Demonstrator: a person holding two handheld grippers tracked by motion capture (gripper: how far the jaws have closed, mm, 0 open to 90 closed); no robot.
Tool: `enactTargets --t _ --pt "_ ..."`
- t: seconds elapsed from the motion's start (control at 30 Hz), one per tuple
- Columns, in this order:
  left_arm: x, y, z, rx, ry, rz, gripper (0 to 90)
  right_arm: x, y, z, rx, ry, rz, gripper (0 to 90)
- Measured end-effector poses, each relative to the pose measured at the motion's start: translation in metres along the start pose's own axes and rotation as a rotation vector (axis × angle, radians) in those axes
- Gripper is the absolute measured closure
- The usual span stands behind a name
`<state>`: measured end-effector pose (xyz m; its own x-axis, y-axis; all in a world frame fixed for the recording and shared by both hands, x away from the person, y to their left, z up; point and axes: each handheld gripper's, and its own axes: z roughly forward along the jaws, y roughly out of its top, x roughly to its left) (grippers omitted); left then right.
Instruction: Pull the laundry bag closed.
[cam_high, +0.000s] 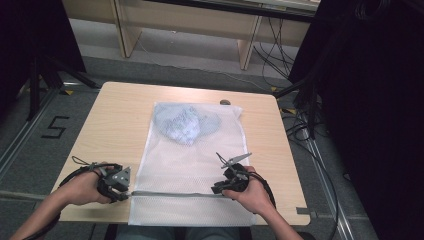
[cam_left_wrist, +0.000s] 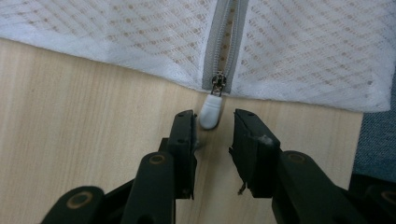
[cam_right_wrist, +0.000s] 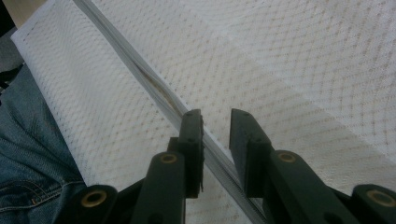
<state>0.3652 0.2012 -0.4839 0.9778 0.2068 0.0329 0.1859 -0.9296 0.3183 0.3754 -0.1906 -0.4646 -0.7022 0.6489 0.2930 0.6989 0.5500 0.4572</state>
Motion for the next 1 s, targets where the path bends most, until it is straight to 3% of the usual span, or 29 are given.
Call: enactTargets --t 0.37,0.6,0.63,0.67,0.73,0.83,0.87,0.97,1.0 --pt "0.004 0.006 0.003 -0.008 -0.03 -0.019 70.5 0.0 0.0 0.003 0.004 0.005 0.003 75.2" --pt "0.005 0.007 0.003 -0.017 -0.04 -0.002 75.5 0.0 0.0 0.005 0.014 0.008 -0.002 75.2" --pt "0.002 0.007 0.005 -0.047 -0.043 -0.044 76.2 0.0 0.001 0.006 0.015 0.016 0.0 75.2" --pt "0.002 0.007 0.005 -0.047 -0.044 -0.04 77.5 0.0 0.001 0.006 0.018 0.015 -0.005 75.2" --pt "0.004 0.008 0.003 -0.016 -0.04 0.006 79.7 0.0 0.003 0.007 0.033 0.032 0.0 75.2" --pt "0.003 0.008 0.004 -0.023 -0.034 0.017 80.1 0.004 0.006 0.011 0.021 0.037 -0.009 75.3" --pt "0.001 0.008 0.005 -0.052 -0.029 -0.011 80.1 0.005 0.008 0.012 0.027 0.032 -0.014 75.3" --pt "0.002 0.008 0.003 -0.021 -0.022 0.032 80.4 0.008 0.012 0.015 0.029 0.04 -0.024 75.5" --pt "0.002 0.008 0.003 -0.019 -0.019 0.033 80.5 0.007 0.014 0.018 0.008 0.041 -0.062 75.7"
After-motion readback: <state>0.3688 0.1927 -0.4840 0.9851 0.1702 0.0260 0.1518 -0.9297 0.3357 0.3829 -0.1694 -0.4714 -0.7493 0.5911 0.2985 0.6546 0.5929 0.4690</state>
